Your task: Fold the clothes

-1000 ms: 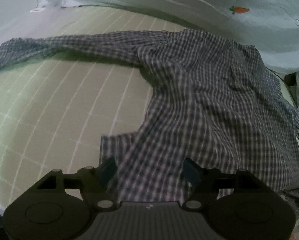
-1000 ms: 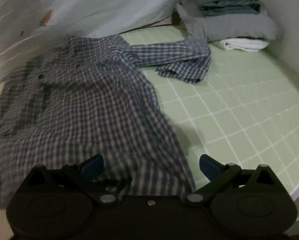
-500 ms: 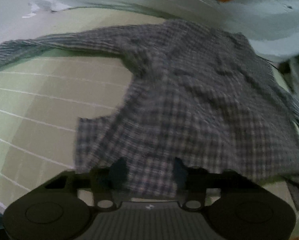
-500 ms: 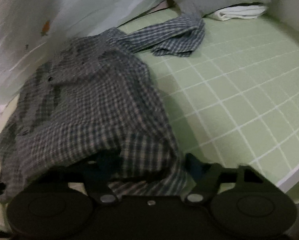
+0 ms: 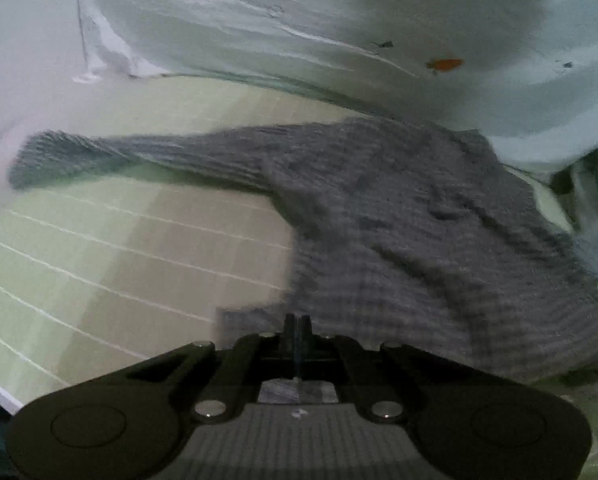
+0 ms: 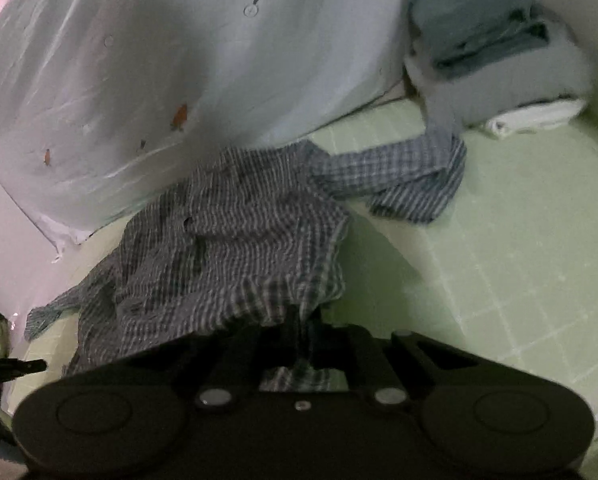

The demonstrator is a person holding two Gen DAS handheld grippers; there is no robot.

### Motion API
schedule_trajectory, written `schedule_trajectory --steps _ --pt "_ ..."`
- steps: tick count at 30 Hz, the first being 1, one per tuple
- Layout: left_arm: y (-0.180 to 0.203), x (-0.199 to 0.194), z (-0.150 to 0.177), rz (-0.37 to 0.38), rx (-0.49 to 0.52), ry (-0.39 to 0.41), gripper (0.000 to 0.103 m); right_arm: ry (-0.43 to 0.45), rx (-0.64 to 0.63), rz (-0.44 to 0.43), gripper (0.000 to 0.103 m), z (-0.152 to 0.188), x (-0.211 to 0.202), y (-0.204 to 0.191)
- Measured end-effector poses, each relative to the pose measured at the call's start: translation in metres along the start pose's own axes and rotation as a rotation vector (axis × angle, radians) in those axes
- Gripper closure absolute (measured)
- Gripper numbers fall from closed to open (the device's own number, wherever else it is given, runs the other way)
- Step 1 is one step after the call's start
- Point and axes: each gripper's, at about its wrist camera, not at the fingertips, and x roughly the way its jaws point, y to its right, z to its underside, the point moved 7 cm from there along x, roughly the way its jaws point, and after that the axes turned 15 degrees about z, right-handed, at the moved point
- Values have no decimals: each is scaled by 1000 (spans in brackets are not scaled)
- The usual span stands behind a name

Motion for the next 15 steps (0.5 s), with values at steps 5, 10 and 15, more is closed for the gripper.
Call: schedule_trajectory --steps 5,10,15 --pt "-10 29 4 -38 39 -114 77 -58 -50 62 98 7 25 -3" --pt "-14 41 15 -87 45 -159 57 -97 -75 88 92 17 33 -8" --pt "-17 49 20 -77 46 -183 54 -132 -100 111 75 26 39 -10"
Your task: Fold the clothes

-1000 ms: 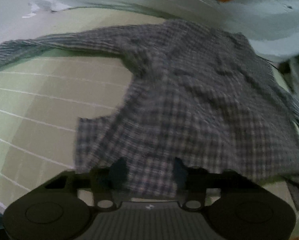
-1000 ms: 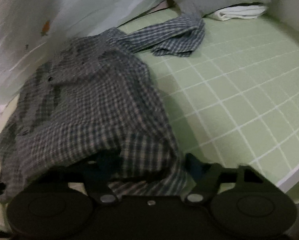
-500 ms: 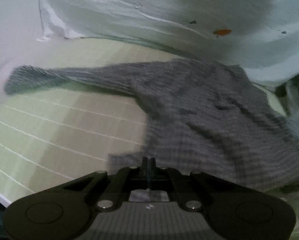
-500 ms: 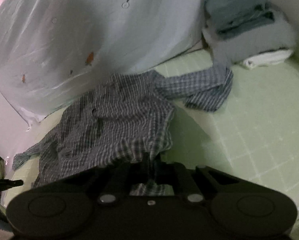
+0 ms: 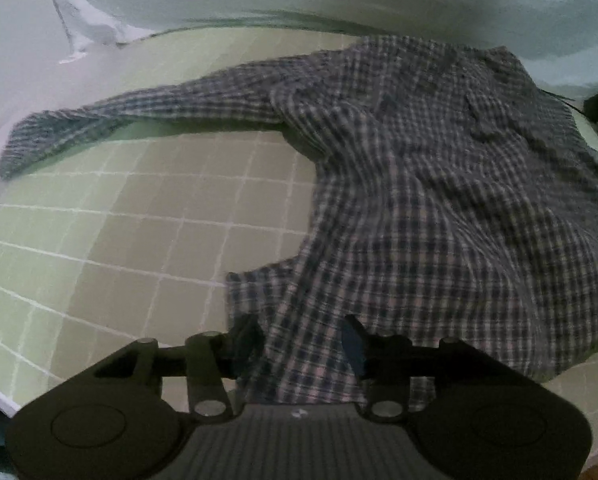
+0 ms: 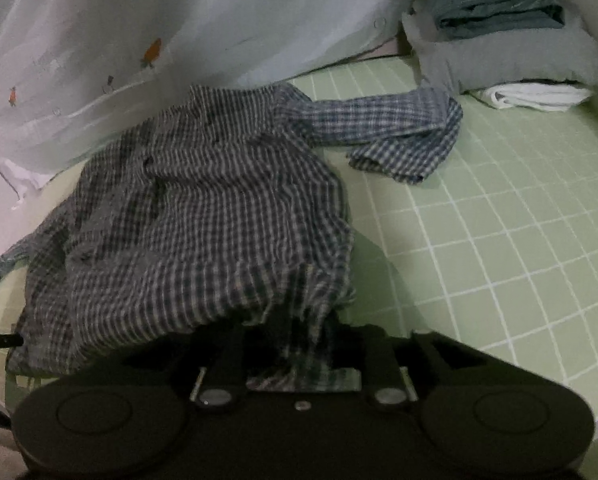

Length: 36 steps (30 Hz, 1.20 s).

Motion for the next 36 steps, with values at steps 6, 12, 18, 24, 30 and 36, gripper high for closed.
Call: schedule_trajectory --steps 6,12,18,24,30,36 --pt "5 5 3 35 32 -15 61 -54 6 19 35 9 13 -3" --pt "4 -5 4 104 1 10 103 -84 -33 3 99 19 17 -10" --pt "-2 -64 -20 254 -131 171 103 27 53 -169 99 -11 -23 -1" --pt "-9 -101 -106 300 -131 385 103 163 80 -218 99 -94 -22 2" --pt "-4 -33 -218 190 -76 413 102 233 -27 -116 96 -194 49 -30" --pt "-6 47 -246 53 -91 274 53 130 -108 81 25 -226 131 -59"
